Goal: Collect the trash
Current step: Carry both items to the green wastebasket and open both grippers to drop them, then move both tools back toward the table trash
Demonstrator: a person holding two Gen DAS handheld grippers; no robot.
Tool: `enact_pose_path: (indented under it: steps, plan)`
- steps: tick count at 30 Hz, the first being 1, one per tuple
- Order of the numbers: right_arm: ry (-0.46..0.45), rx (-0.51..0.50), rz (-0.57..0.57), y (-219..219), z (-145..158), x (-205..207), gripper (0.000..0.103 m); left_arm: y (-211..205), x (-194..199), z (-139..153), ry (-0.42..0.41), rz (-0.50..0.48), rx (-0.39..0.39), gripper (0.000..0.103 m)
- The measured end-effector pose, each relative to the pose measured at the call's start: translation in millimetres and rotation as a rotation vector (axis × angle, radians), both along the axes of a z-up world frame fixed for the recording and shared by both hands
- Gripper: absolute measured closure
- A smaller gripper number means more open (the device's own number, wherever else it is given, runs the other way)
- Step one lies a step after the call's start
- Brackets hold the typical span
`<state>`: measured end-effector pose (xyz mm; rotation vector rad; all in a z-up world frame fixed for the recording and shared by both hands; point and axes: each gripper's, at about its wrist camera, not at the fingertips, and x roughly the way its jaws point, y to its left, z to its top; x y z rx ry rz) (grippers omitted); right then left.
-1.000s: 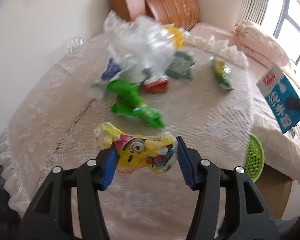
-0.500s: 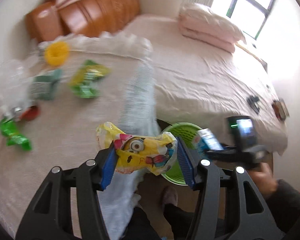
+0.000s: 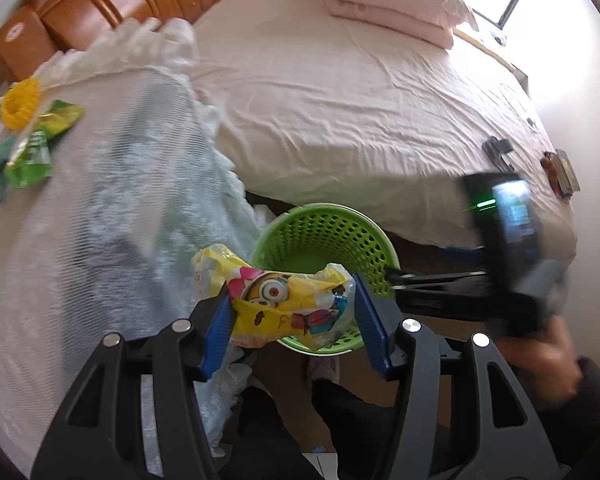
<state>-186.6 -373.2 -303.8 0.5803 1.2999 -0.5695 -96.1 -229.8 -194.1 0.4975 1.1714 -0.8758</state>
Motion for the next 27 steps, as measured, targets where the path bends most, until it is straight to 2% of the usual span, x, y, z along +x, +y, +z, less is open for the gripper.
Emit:
enact_pose_path:
  steps: [2,4,6,8,11,16,21,27]
  plan:
    - [-0.018,-0.052,-0.015,-3.3,24.1,-14.6,0.002,-10.1,-4.2,-5.1,0.009,-0.01,0.007,0.047]
    - [-0.038,-0.096,-0.033,-8.2,45.3,-28.8,0.002,-21.0,-8.8,-8.9,0.022,-0.016,0.014,0.04]
    - [-0.052,-0.129,-0.058,-14.2,66.4,-44.0,0.002,-28.3,-11.1,-9.5,0.026,-0.015,0.011,0.023]
    - [-0.053,-0.16,-0.078,-18.8,80.7,-55.0,0.002,-33.9,-13.2,-7.1,0.024,-0.012,0.007,0.013]
    - [-0.056,-0.2,-0.088,-22.3,95.5,-63.7,0.002,-41.1,-14.8,1.1,0.03,-0.009,-0.007,0.008]
    - [-0.08,-0.211,-0.087,-21.8,111.2,-64.8,0.002,-39.3,-12.6,22.3,0.019,0.013,-0.06,0.008]
    - [-0.114,-0.214,-0.052,-13.9,126.5,-56.8,0.002,-24.6,-6.8,50.9,-0.048,0.074,-0.101,0.008]
    - [-0.177,-0.216,0.003,2.3,152.5,-37.1,0.002,7.0,7.3,81.6,-0.091,0.178,-0.146,0.008]
